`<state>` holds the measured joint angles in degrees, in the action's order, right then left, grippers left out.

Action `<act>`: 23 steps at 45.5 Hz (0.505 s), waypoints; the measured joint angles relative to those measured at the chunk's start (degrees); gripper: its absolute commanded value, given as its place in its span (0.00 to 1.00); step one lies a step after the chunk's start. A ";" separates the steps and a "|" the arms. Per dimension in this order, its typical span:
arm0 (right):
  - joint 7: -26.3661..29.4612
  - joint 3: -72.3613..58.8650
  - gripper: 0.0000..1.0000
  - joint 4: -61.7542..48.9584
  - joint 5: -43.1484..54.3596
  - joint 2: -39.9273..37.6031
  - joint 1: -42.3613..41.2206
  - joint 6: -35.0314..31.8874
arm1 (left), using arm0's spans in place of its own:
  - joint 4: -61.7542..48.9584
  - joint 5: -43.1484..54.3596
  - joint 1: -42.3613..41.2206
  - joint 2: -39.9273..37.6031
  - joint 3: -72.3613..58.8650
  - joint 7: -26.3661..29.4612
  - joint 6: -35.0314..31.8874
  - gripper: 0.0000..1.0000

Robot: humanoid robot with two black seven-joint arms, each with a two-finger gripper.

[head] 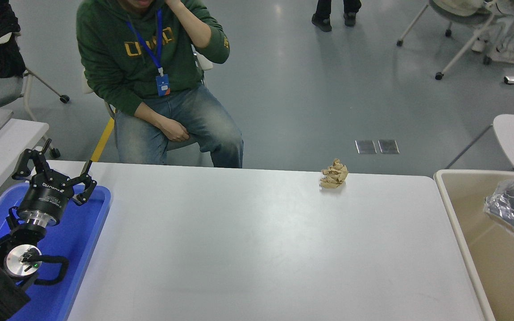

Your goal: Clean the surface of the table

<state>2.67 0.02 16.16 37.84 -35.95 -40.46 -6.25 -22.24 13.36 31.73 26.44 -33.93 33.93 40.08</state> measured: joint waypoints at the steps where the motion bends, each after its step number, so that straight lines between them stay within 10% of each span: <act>1: 0.03 0.00 0.00 -0.85 -0.56 0.76 0.42 0.44 | 0.00 0.00 0.00 0.00 0.00 0.00 0.00 1.00; 8: 0.52 -0.01 0.18 -4.18 -3.43 4.22 2.23 2.89 | 0.00 0.00 0.00 0.00 0.00 0.00 0.00 1.00; 11: 0.62 -0.01 0.55 -4.69 -3.92 4.73 2.46 3.35 | 0.00 0.00 0.00 0.00 0.00 0.00 0.00 1.00; 13: 0.76 0.15 1.00 -5.22 -4.56 5.42 2.82 3.84 | 0.00 0.00 0.00 0.00 0.00 0.00 0.00 1.00; 23: 0.97 0.38 1.00 -5.79 -7.97 6.05 3.09 4.24 | 0.00 0.00 0.00 0.01 0.00 0.00 0.00 1.00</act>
<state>3.64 0.40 10.37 29.87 -29.90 -37.38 -2.01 -22.24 13.36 31.73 26.45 -33.93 33.93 40.08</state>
